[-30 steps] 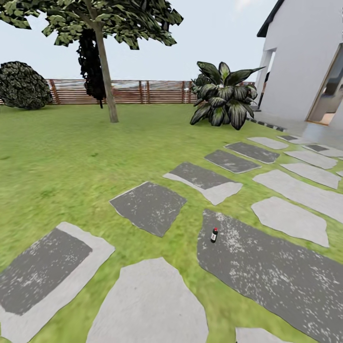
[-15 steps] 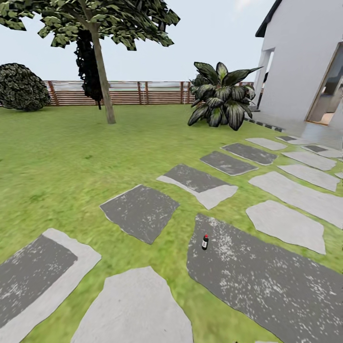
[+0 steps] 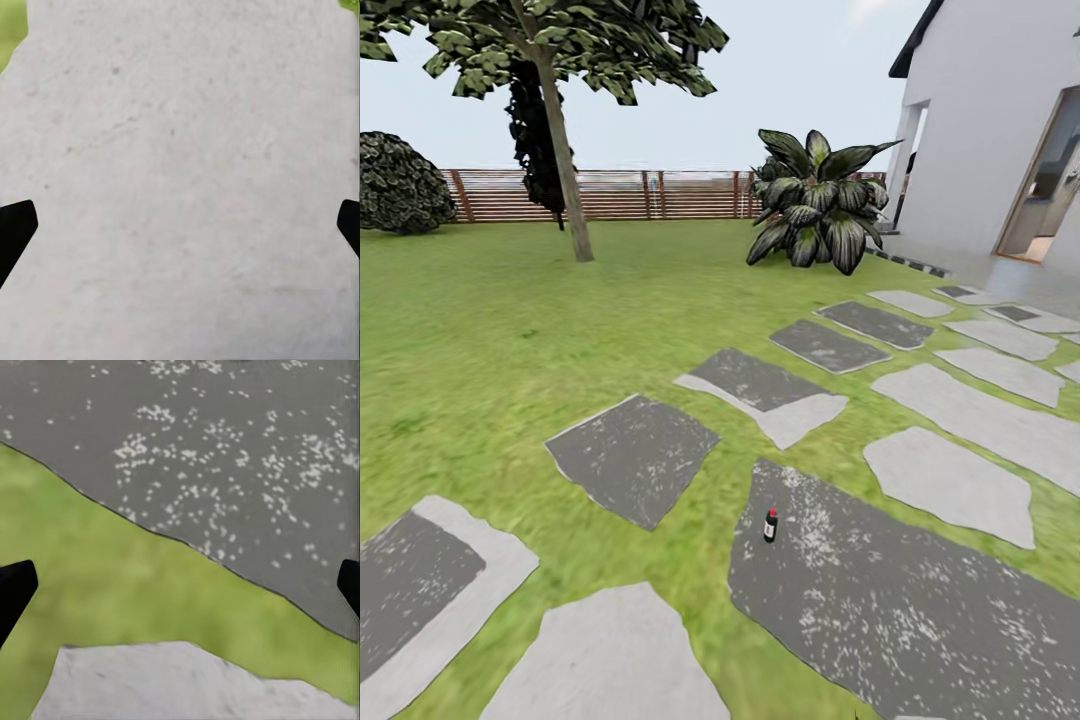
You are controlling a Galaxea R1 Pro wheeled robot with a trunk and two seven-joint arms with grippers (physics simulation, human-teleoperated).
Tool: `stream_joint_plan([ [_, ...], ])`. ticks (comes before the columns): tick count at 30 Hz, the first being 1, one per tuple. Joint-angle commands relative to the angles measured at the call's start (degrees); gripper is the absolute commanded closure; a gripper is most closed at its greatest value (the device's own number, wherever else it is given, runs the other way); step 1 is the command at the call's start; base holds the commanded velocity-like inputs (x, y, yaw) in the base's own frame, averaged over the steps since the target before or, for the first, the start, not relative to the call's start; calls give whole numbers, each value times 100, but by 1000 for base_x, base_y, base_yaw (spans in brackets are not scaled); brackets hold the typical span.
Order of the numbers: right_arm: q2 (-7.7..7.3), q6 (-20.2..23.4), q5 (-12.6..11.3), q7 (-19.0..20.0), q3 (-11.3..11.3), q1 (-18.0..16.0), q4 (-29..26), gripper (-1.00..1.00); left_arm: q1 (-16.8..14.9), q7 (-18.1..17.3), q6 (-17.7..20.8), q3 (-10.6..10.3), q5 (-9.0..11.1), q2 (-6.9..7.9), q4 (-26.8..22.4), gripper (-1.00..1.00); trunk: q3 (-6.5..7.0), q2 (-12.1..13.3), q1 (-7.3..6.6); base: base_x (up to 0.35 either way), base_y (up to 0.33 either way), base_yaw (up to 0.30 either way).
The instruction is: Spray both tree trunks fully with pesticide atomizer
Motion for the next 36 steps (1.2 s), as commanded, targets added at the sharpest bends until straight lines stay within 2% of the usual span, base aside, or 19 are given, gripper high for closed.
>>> stream_joint_plan([
  [1,0,0,0,0,0,0,0,-100,0,0,0,-1,0,0,0,-100,0,0,0,235,-42,0],
  [14,0,0,0,0,-2,0,3,-100,0,0,0,-2,0,0,0,-100,0,0,0,228,-3,-165],
  [26,0,0,0,0,-4,0,6,-100,0,1,-9,-2,0,8,-8,-100,0,0,0,27,5,-295],
  [36,0,0,0,0,0,0,9,-100,0,0,-9,3,1,6,-9,-100,0,0,0,122,244,-85],
])
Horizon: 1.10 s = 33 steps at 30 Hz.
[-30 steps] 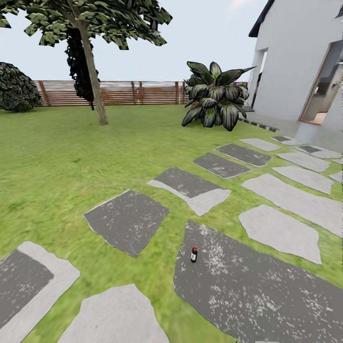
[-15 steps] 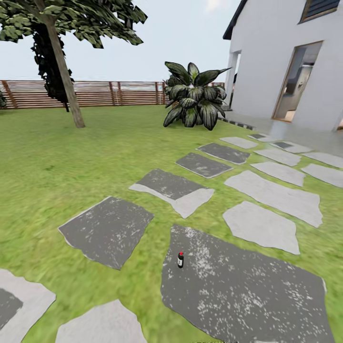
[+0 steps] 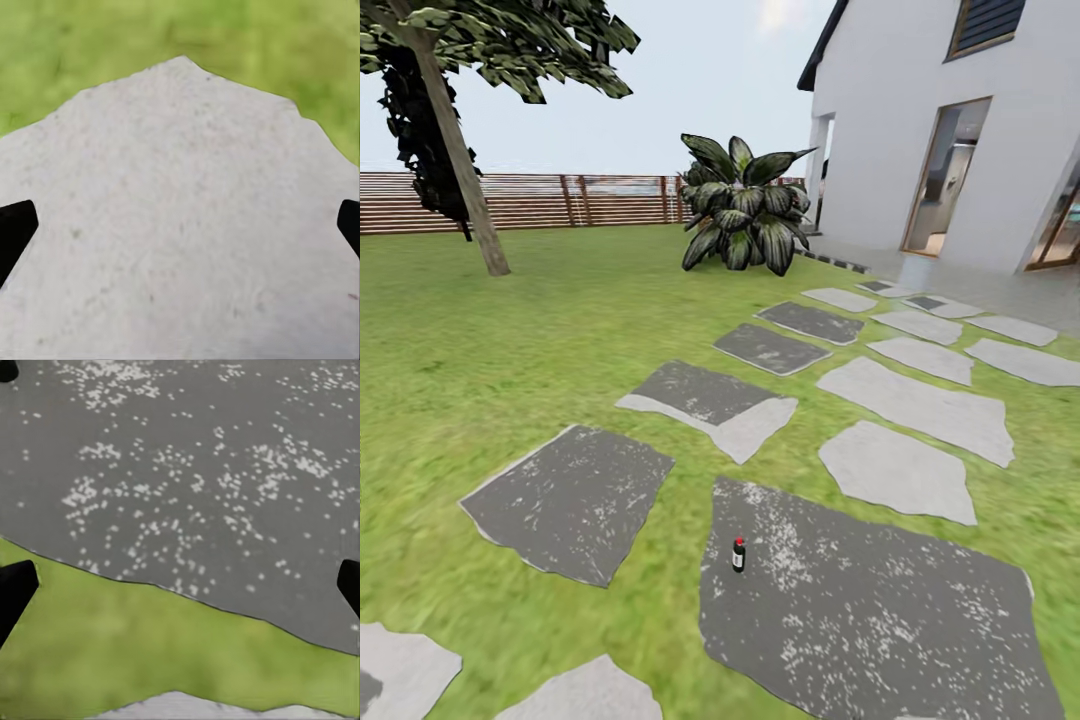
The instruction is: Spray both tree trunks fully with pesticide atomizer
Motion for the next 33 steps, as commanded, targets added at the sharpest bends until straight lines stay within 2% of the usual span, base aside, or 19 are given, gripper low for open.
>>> stream_joint_plan([
  [1,0,0,0,0,0,0,0,-100,0,0,0,0,0,1,2,-100,0,0,0,140,285,-5],
  [33,-35,0,9,9,2,0,6,-100,0,0,0,3,-1,2,0,-100,0,0,0,142,289,0],
])
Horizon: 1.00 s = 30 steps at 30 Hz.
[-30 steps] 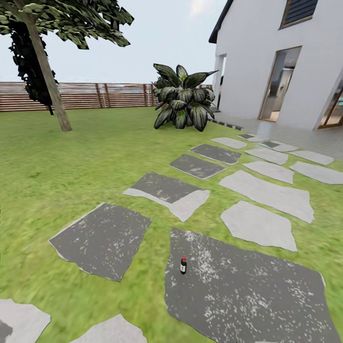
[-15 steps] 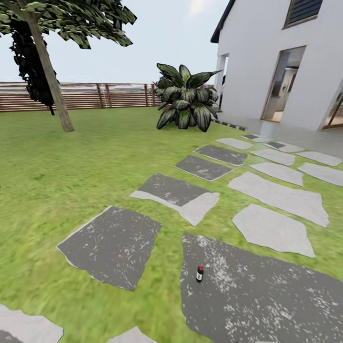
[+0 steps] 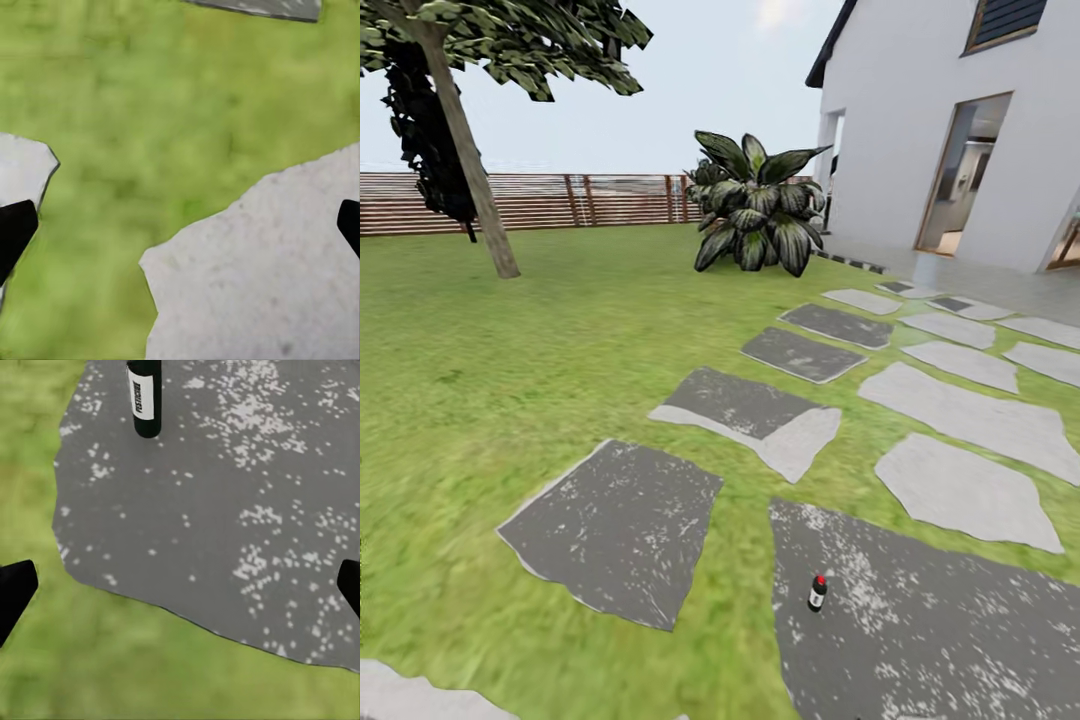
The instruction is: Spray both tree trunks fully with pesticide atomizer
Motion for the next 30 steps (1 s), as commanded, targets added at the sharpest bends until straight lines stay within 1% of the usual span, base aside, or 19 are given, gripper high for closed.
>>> stream_joint_plan([
  [1,2,0,0,0,2,0,1,-100,0,0,0,0,0,0,0,-100,0,0,0,148,289,0],
  [27,17,0,-7,-8,-2,0,-5,-100,0,0,7,1,0,0,0,-100,0,0,0,149,290,0],
  [30,17,0,-8,-9,-2,0,-6,-100,0,0,6,0,0,0,0,-100,0,0,0,148,295,-94],
])
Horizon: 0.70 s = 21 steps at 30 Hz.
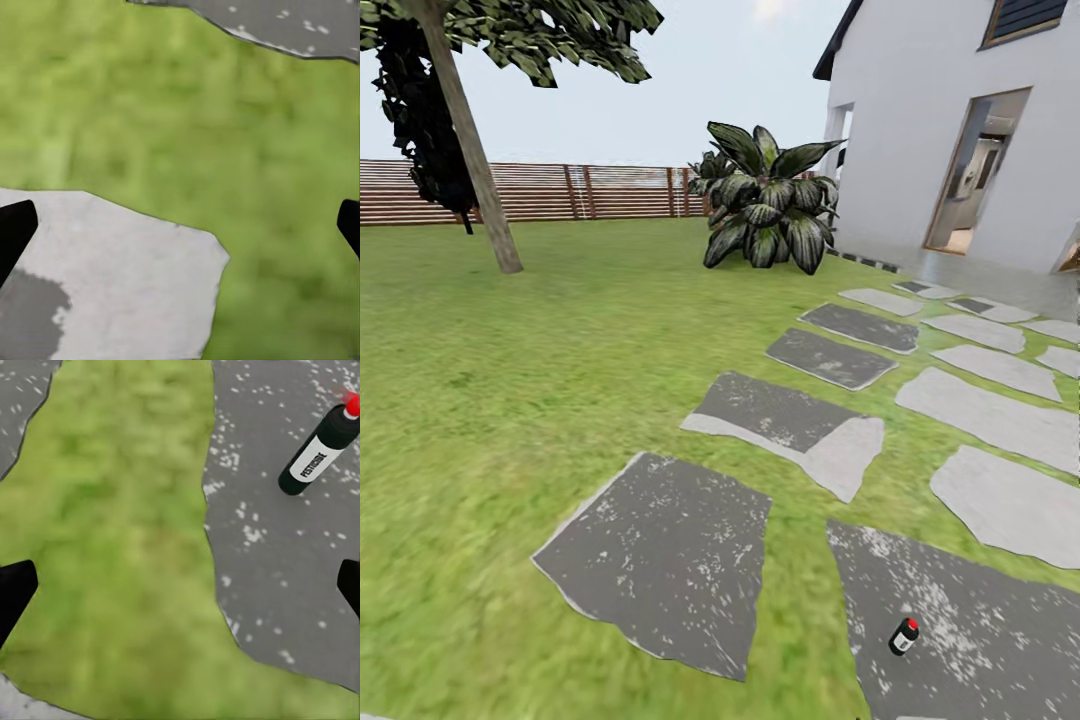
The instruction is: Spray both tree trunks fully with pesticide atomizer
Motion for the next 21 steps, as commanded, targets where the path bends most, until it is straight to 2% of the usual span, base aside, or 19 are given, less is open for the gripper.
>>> stream_joint_plan([
  [1,-1,0,-1,0,-2,0,0,-100,1,0,-1,-2,-1,0,-1,-100,0,-1,-1,146,296,-169],
  [21,-1,0,-1,0,-2,0,0,-100,1,0,-6,-1,-1,0,-1,-100,0,-1,-1,118,303,-254],
])
